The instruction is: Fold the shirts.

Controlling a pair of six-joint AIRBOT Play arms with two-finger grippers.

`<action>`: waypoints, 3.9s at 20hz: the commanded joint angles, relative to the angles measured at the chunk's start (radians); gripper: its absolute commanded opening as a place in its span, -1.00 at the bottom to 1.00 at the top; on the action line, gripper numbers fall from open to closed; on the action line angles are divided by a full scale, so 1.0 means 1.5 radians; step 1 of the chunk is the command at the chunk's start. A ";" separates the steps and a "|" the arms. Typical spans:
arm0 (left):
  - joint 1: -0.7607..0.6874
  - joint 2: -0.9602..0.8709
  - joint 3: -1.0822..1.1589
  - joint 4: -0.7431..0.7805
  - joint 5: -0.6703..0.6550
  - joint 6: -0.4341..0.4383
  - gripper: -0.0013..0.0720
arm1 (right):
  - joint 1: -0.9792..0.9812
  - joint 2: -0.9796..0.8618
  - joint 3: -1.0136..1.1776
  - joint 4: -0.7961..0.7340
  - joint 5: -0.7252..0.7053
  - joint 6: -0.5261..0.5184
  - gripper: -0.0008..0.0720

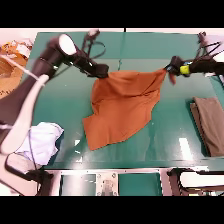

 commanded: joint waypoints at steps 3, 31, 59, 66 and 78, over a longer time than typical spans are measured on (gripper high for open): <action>0.049 -0.075 0.029 -0.027 -0.062 0.007 0.95 | -0.061 -0.061 0.031 0.000 0.101 0.030 0.00; 0.174 -0.075 0.090 -0.027 -0.244 0.050 0.95 | 0.095 0.219 -0.488 0.023 0.088 0.072 -0.92; -0.032 -0.082 -0.225 -0.131 0.040 0.047 -0.91 | -0.273 0.246 -0.425 -0.049 0.035 0.038 -0.92; -0.030 0.115 -0.115 0.146 -0.149 -0.023 -0.92 | -0.274 0.319 -0.329 0.133 0.130 -0.072 -0.92; -0.030 0.573 0.218 0.257 0.010 -0.003 -0.92 | -0.274 0.558 0.287 0.135 -0.010 0.002 -0.92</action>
